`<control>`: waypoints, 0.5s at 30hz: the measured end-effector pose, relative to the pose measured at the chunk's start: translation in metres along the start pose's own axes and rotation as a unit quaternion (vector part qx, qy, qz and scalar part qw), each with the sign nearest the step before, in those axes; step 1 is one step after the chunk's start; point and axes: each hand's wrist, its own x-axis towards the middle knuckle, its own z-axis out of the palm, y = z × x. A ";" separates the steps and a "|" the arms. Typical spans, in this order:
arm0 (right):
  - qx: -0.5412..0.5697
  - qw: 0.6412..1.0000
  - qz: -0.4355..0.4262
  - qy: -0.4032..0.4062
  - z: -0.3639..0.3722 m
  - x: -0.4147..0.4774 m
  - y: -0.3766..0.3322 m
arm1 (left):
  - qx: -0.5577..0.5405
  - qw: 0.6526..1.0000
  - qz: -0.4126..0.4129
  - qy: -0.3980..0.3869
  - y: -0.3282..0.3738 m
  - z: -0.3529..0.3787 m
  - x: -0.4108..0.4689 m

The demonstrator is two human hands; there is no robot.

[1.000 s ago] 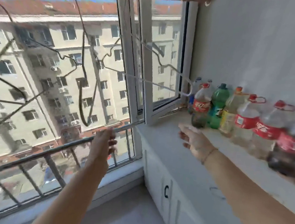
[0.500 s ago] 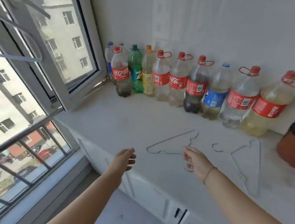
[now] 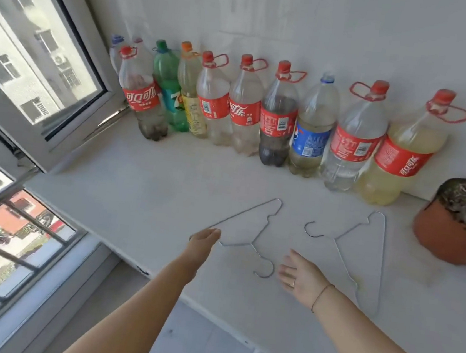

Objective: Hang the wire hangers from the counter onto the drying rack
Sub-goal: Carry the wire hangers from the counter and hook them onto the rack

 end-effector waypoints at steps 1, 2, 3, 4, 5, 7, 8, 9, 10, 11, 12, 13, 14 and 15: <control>0.010 1.000 0.007 -0.007 -0.001 0.003 0.001 | 0.002 1.000 -0.006 0.001 0.000 0.004 0.006; 0.019 1.000 0.013 -0.014 -0.002 0.007 0.001 | 0.006 1.000 -0.013 0.001 0.000 0.008 0.011; 0.025 0.999 0.018 -0.018 -0.002 0.009 0.001 | 0.014 1.000 -0.023 0.001 0.001 0.012 0.014; 0.029 0.999 0.023 -0.021 -0.002 0.011 0.000 | 0.023 0.999 -0.035 -0.002 0.000 0.015 0.017; 0.036 0.999 0.030 -0.024 -0.002 0.013 0.000 | 0.038 0.998 -0.050 -0.011 -0.001 0.017 0.019; 0.046 0.998 0.043 -0.030 0.000 0.015 -0.001 | 0.070 0.995 -0.068 -0.026 -0.005 0.019 0.025; 0.052 0.997 0.048 -0.032 0.001 0.015 -0.001 | 0.082 0.994 -0.070 -0.025 -0.007 0.018 0.028; 0.060 0.996 0.052 -0.033 0.002 0.016 -0.002 | 0.089 0.993 -0.069 -0.021 -0.009 0.017 0.032; 0.069 0.996 0.056 -0.033 0.003 0.017 -0.002 | 0.095 0.993 -0.064 -0.017 -0.010 0.017 0.035; 0.078 0.995 0.060 -0.031 0.005 0.018 -0.002 | 0.103 0.993 -0.059 -0.016 -0.010 0.016 0.037; 0.087 0.994 0.063 -0.028 0.007 0.020 -0.002 | 0.115 0.992 -0.052 -0.016 -0.009 0.015 0.040; 0.094 0.993 0.063 -0.024 0.009 0.020 -0.002 | 0.127 0.991 -0.044 -0.017 -0.009 0.015 0.042; 0.100 0.993 0.063 -0.021 0.010 0.021 -0.001 | 0.140 0.989 -0.036 -0.016 -0.008 0.015 0.043; 0.106 0.992 0.062 -0.018 0.010 0.022 0.000 | 0.150 0.988 -0.031 -0.017 -0.009 0.016 0.043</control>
